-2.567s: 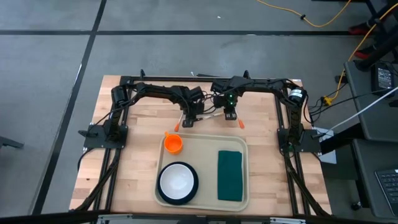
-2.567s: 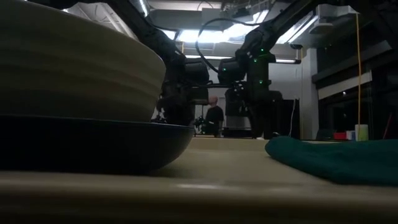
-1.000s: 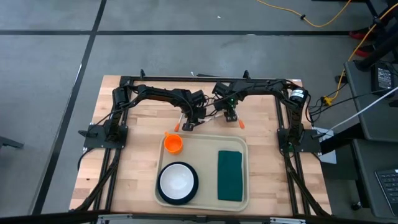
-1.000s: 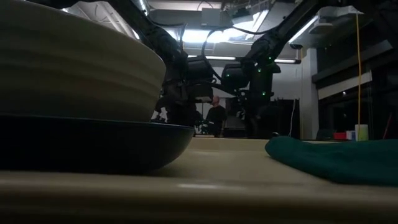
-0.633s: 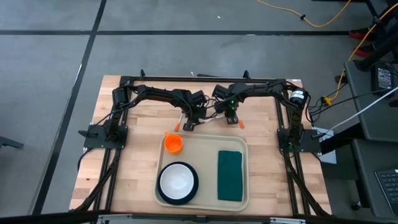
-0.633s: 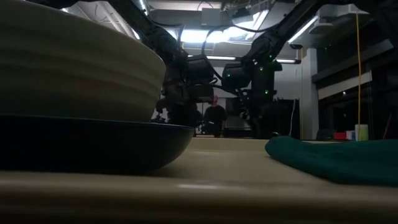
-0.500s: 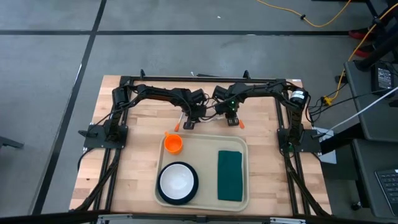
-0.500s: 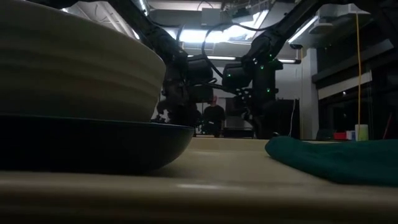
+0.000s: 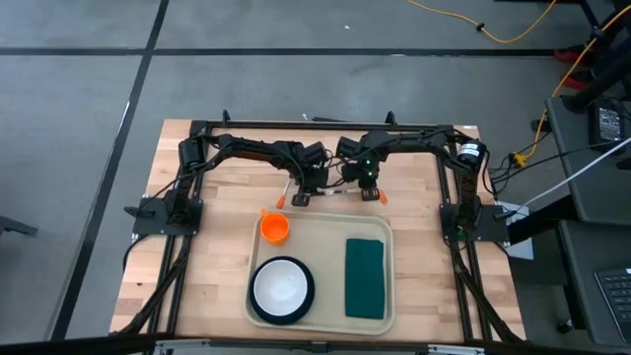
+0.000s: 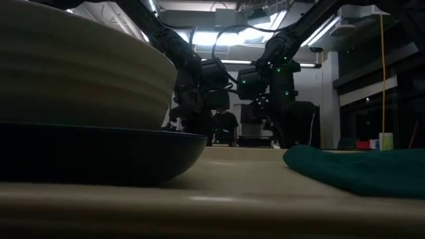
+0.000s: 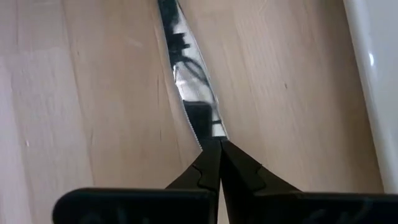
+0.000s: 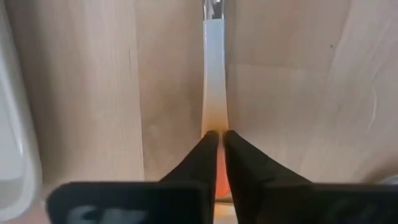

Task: Set up tray
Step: Put the knife on the napkin

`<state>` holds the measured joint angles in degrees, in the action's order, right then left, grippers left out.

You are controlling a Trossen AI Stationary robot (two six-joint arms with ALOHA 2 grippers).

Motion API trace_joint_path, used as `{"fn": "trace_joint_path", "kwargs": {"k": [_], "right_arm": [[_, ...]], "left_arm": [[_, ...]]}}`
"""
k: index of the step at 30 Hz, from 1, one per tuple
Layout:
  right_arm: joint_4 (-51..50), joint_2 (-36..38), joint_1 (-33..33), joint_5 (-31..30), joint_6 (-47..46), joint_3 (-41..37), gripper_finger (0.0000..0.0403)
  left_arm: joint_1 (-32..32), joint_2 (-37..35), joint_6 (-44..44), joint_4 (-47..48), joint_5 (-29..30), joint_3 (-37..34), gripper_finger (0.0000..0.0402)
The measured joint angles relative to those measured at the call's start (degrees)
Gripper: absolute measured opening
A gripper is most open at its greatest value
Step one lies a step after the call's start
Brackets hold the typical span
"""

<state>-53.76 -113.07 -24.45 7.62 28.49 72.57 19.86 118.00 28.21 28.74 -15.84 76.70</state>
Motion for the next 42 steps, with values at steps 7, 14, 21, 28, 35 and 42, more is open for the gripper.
{"fn": "trace_joint_path", "kwargs": {"k": [7,14,21,28,35,42], "right_arm": [[-2.4,-0.2,0.0,0.0,0.0,1.2,0.0011],[-3.1,-0.2,0.0,-0.2,0.0,1.3,0.0035],[-3.7,0.0,0.0,-0.1,-0.7,1.3,0.0035],[-4.0,0.3,0.0,-0.7,-1.1,4.6,0.0040],[-7.4,0.5,-0.1,-0.6,-4.2,5.0,0.0087],[-9.5,0.6,-0.1,-2.0,-13.1,4.7,0.0122]], "left_arm": [[-0.6,0.9,0.0,-2.0,-1.0,0.0,0.0002],[-1.5,2.7,-1.4,-2.6,-2.8,0.1,0.0002],[-1.7,2.8,-1.5,-2.8,-2.8,0.1,0.0002],[-1.7,2.8,-1.6,-2.7,-2.8,0.1,0.0002],[-1.7,2.8,-1.6,-2.5,-2.4,0.1,0.0002],[-1.3,2.8,-1.6,-2.5,-2.7,0.1,0.0002]]}}
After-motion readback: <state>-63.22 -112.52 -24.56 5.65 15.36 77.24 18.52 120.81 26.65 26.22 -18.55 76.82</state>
